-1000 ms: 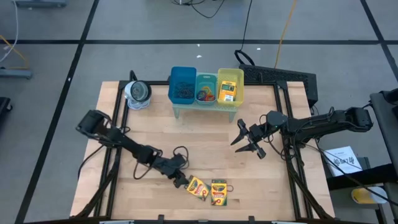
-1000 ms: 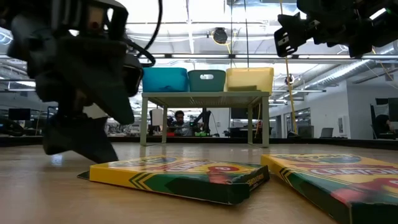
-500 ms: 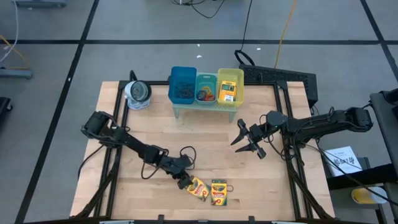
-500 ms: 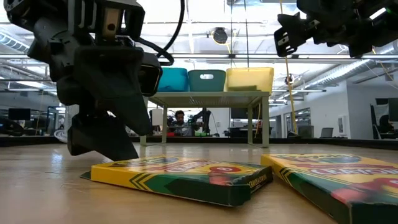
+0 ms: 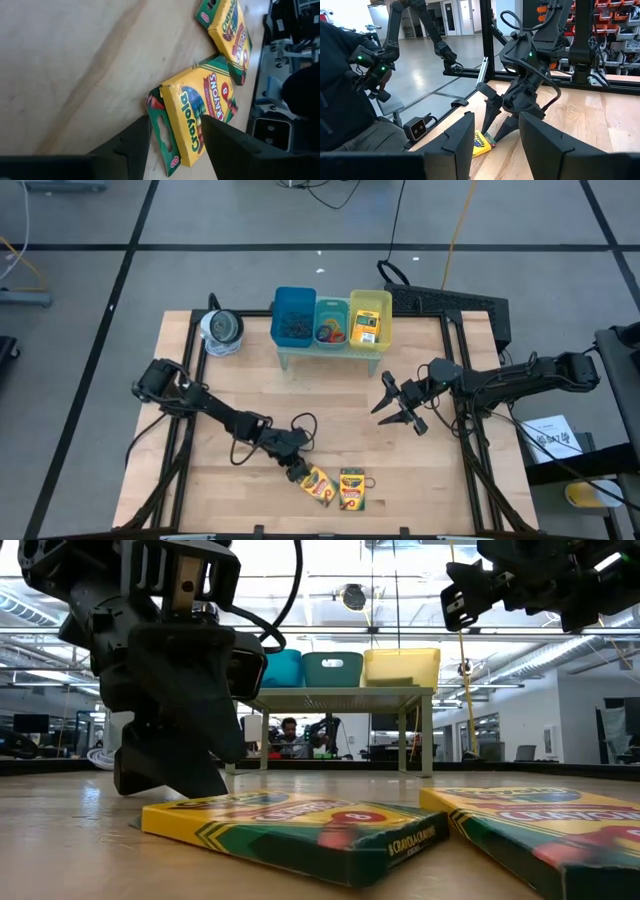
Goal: Pick & Place Office Desk Supplies
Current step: Put the yellow crayon box into the yellow bin on the shelf, then adjust the yellow crayon box on the table
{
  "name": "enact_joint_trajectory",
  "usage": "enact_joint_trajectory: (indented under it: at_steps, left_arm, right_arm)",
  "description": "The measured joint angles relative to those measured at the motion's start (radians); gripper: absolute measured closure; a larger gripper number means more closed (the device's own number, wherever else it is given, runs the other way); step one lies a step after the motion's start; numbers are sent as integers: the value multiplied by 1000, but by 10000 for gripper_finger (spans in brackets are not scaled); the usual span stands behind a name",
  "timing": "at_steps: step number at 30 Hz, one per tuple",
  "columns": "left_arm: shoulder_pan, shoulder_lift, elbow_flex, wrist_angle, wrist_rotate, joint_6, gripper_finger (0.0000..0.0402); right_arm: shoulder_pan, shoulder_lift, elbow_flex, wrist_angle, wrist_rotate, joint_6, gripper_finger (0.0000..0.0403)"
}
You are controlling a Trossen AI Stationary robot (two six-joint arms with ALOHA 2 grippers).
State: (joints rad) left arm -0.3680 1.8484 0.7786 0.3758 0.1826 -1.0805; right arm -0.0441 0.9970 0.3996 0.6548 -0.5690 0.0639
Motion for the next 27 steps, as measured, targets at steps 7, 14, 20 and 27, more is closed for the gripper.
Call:
enact_joint_trajectory:
  at_steps: [7, 14, 20, 27]
  left_arm:
    - [1, -2, 1, -31, 6, 42, 240]
    - [-2, -3, 2, -55, -83, 153, 259]
    - [7, -2, 0, -45, -204, 419, 281]
    - [41, -22, -1, 65, -278, 625, 357]
  right_arm:
    - [0, 0, 0, 0, 0, 0, 259]
    - [0, 0, 0, 0, 0, -1, 259]
    - [1, 0, 0, 0, 0, -3, 259]
    - [148, 0, 1, 0, 176, -10, 259]
